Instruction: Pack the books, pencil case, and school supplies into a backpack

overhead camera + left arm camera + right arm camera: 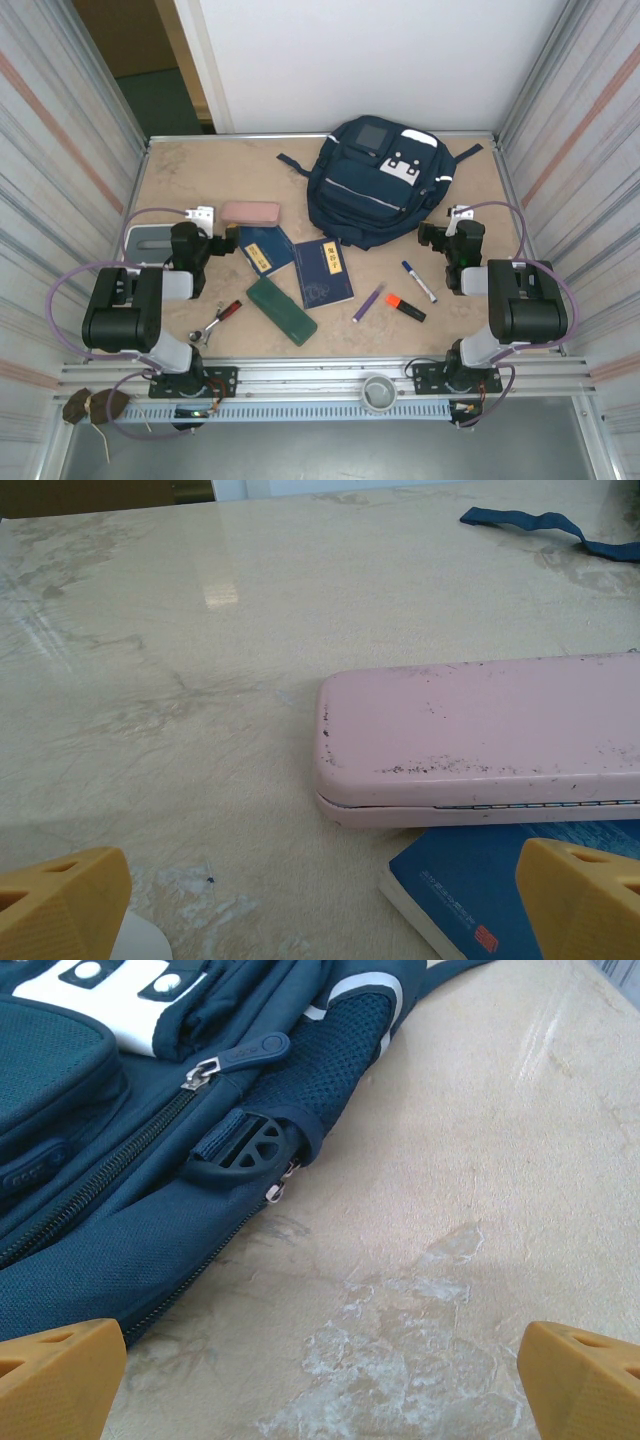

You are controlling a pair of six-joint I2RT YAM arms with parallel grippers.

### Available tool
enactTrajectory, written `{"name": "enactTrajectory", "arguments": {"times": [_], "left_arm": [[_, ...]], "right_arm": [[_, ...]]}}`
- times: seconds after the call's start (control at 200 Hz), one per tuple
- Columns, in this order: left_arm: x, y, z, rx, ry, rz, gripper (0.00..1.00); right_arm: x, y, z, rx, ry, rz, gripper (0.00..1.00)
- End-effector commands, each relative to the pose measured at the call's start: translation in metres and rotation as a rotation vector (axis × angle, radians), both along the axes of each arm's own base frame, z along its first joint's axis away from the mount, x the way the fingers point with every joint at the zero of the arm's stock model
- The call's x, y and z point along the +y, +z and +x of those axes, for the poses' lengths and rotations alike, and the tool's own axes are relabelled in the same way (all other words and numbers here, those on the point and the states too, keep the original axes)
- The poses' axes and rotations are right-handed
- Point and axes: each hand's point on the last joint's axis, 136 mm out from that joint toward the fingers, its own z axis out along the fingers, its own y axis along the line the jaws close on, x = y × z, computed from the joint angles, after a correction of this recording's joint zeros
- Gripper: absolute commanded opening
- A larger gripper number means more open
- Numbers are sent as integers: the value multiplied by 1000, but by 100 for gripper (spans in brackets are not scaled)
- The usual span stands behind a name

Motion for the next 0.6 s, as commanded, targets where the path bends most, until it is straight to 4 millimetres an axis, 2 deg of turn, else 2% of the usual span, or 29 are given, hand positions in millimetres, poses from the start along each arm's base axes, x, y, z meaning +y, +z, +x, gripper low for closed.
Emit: {"name": "enactTrajectory", "arguments": {"times": [0.0,0.095,0.17,0.266,0.336,0.361,0.401,0.421,0.496,0.526,0.596], "left_arm": [[4,14,5,-40,20,-2,99],[25,35,-2,-47,156,7,99],[44,57,-15,-48,274,-11,99],[59,80,-31,-42,389,-91,99],[56,92,-39,-23,411,-184,99],[50,97,-40,-17,394,-233,99],[34,104,-39,-9,333,-316,99],[25,107,-38,-5,296,-363,99],[-13,115,-32,11,174,-545,99],[-31,117,-29,26,122,-590,99],[-79,114,-26,98,19,-606,99]], "right_arm": [[0,12,7,-41,-8,14,99],[-10,23,4,-31,-100,-26,99],[-20,49,-4,-48,-175,-49,99],[-38,83,-26,-114,-312,0,99],[-49,101,-47,-113,-409,73,99],[-51,108,-52,-113,-437,115,99],[-50,109,-57,-73,-451,177,99],[-44,117,-57,-81,-426,219,99],[-5,121,-46,-24,-235,320,99],[8,109,-40,47,-187,350,99],[26,98,-28,188,-136,410,99]]}}
